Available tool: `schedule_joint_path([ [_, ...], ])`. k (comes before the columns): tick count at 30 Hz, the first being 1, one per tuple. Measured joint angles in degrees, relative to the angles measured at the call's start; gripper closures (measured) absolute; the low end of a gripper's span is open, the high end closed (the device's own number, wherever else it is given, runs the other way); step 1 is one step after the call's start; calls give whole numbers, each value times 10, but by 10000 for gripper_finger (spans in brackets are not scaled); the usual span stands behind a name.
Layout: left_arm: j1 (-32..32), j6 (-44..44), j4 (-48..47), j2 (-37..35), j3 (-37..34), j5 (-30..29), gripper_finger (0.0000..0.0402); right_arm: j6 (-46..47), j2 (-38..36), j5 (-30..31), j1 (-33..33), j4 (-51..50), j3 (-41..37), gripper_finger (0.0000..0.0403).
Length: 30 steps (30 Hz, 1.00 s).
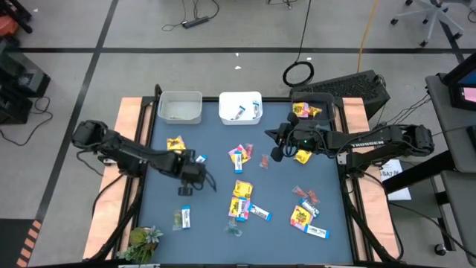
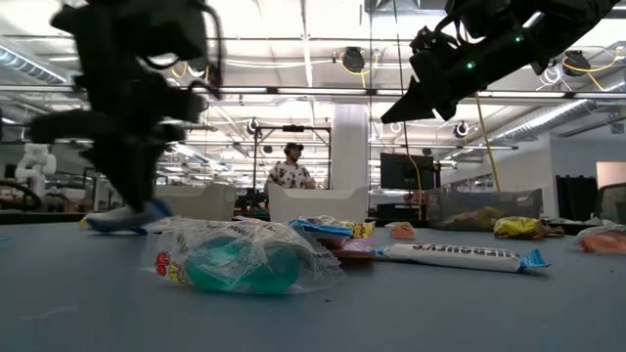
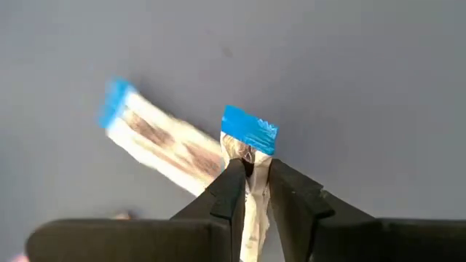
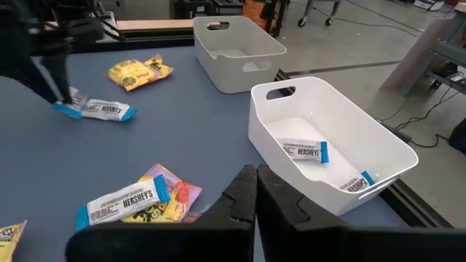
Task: Sort candy
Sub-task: Put the white chocolate into the white bin
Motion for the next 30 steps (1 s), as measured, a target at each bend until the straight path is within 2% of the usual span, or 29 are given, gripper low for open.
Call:
schedule_joint_path([
  [6,97,66,69,0,13,-3,343,0,0,0,0,0,0,403],
  [11,151,111,151,0,32,2,372,-2,0,0,0,0,0,403],
  [15,180,141,160,0,47,19,397,-2,0,-2,0,0,0,403],
  [25,280,204,321,-1,81,26,400,-3,0,-2,0,0,0,403],
  [30,347,218,368,11,107,83,400,-4,0,-2,0,0,0,403],
])
